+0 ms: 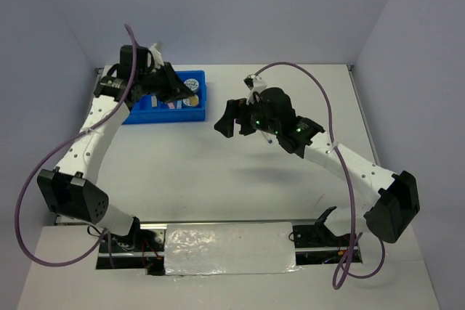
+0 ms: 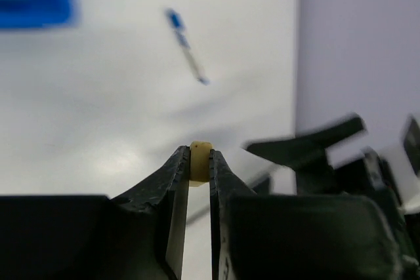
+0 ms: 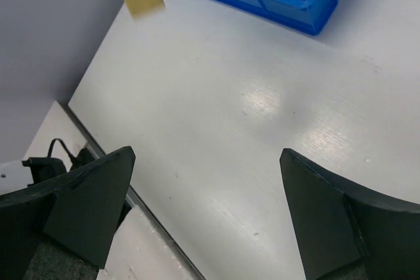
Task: Sort the stationery into containers
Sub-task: Place the stationery in the storage box.
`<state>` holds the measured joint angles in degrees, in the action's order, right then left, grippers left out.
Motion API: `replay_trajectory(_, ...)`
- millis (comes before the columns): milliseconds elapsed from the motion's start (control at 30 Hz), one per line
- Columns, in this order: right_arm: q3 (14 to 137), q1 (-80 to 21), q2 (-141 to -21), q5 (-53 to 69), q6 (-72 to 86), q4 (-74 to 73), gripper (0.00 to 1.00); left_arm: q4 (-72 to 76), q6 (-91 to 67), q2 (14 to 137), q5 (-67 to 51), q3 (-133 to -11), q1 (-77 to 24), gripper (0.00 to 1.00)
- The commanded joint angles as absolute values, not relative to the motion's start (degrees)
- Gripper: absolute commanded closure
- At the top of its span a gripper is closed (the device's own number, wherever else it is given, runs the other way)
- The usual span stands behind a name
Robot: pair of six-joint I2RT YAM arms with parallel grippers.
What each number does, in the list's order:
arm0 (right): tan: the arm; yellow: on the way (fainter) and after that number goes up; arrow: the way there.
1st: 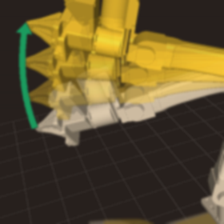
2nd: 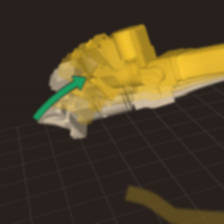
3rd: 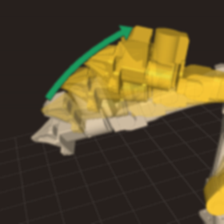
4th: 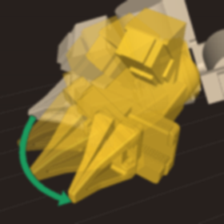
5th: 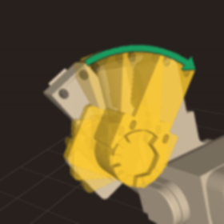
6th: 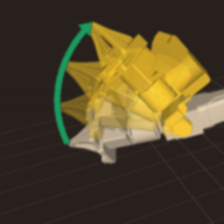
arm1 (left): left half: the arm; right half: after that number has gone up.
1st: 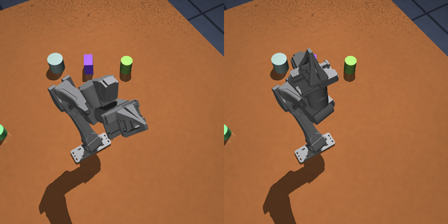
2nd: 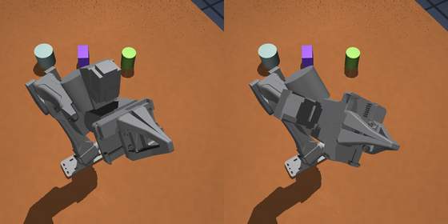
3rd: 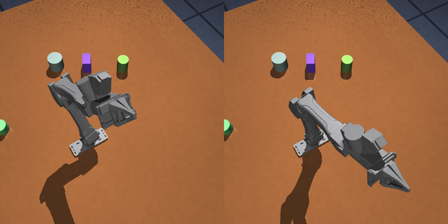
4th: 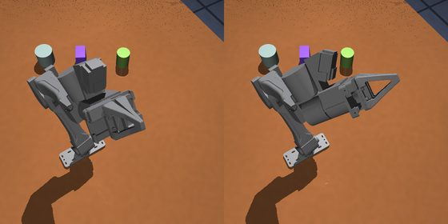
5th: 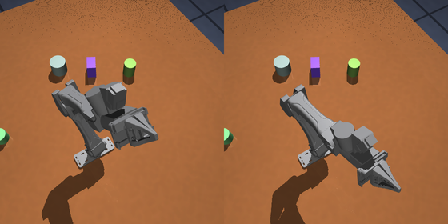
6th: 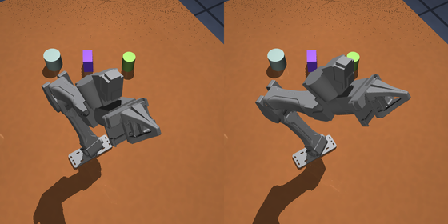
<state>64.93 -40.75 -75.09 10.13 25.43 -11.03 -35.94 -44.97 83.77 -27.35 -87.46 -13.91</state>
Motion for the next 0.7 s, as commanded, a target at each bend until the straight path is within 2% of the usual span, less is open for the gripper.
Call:
replay_trajectory(0,62.3,-38.9,-72.6,7.8,25.6,-12.6,0.00,-43.1,-34.6,89.4,-16.2,-93.9,-7.7,1.00)
replay_trajectory(33,61.6,-37.5,-71.3,7.4,25.8,-13.4,0.00,-44.4,-32.8,91.1,-7.2,-97.0,-5.4,1.00)
replay_trajectory(133,60.2,-35.0,-68.9,7.1,25.0,-16.7,0.00,-45.7,-27.2,99.3,4.8,-103.1,-1.4,1.00)
replay_trajectory(233,61.5,-34.9,-67.4,6.2,22.7,-21.9,0.00,-45.9,-24.2,109.0,8.4,-111.8,1.7,1.00)
replay_trajectory(367,63.5,-33.9,-66.4,3.1,19.6,-27.8,0.00,-45.0,-23.0,118.9,5.8,-120.9,3.2,0.99)
replay_trajectory(400,63.8,-33.3,-66.2,3.1,19.5,-29.3,0.00,-45.0,-23.3,121.8,6.1,-123.4,3.2,0.92)
replay_trajectory(533,64.2,-32.3,-64.6,5.1,19.0,-30.0,0.00,-45.4,-23.1,125.9,8.2,-126.0,3.3,0.79)
replay_trajectory(567,64.9,-32.3,-64.6,5.6,18.7,-30.1,0.00,-44.5,-23.1,126.1,8.1,-125.6,3.3,0.71)
replay_trajectory(667,66.8,-31.6,-66.4,6.3,17.9,-31.3,0.00,-43.3,-23.7,126.3,8.6,-123.4,3.4,0.54)
